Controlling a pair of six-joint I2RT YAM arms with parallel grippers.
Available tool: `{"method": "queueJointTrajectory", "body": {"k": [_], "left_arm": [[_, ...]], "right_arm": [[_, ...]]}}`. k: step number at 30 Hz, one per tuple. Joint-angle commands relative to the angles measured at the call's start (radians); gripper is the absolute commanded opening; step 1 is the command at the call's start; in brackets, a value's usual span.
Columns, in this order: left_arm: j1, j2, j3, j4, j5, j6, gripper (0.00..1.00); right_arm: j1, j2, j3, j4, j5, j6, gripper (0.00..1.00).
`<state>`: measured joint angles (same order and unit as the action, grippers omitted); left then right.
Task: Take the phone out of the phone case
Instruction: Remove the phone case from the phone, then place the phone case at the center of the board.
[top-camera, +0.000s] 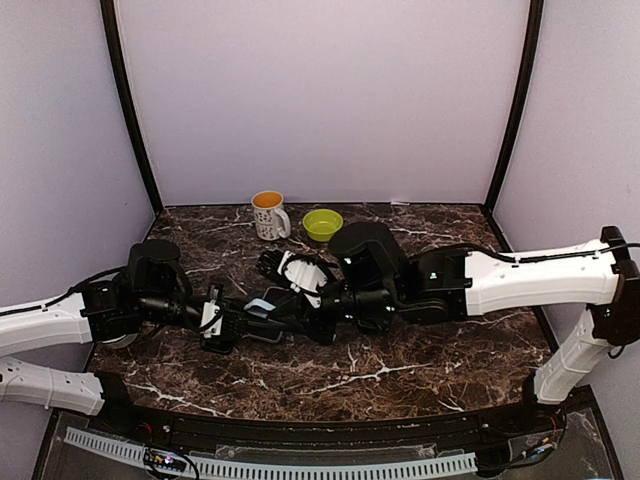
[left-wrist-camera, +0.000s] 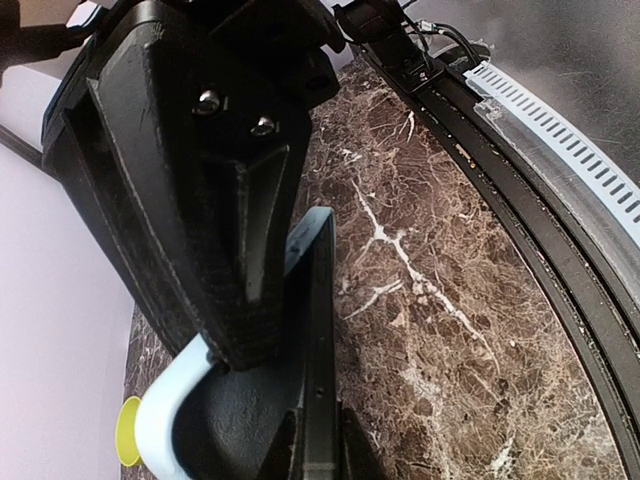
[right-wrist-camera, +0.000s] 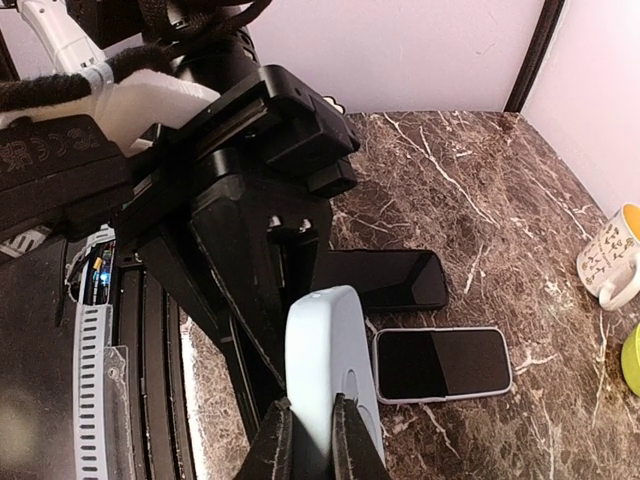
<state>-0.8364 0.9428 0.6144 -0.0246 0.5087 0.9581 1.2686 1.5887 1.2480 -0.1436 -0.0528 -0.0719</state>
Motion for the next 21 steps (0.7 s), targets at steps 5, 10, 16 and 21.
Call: {"method": "queueJointTrajectory", "body": {"k": [5, 10, 16, 21], "left_arm": [[0.036, -0.062, 0.013, 0.121, -0.093, 0.013, 0.0], [0.036, -0.059, 0.013, 0.117, -0.087, 0.017, 0.0], [0.036, -0.057, 0.014, 0.108, -0.055, 0.02, 0.0], [0.036, -0.064, 0.017, 0.107, -0.042, 0.018, 0.0]], "right_arm": [[-0.022, -0.074, -0.124, -0.323, 0.013, 0.043, 0.0], [-0.061, -0.162, -0.17, -0.3, 0.156, 0.072, 0.0], [-0.168, -0.298, -0.21, -0.18, 0.288, 0.148, 0.0], [-0.279, -0.334, -0.211, -0.112, 0.395, 0.237, 0.0]]}}
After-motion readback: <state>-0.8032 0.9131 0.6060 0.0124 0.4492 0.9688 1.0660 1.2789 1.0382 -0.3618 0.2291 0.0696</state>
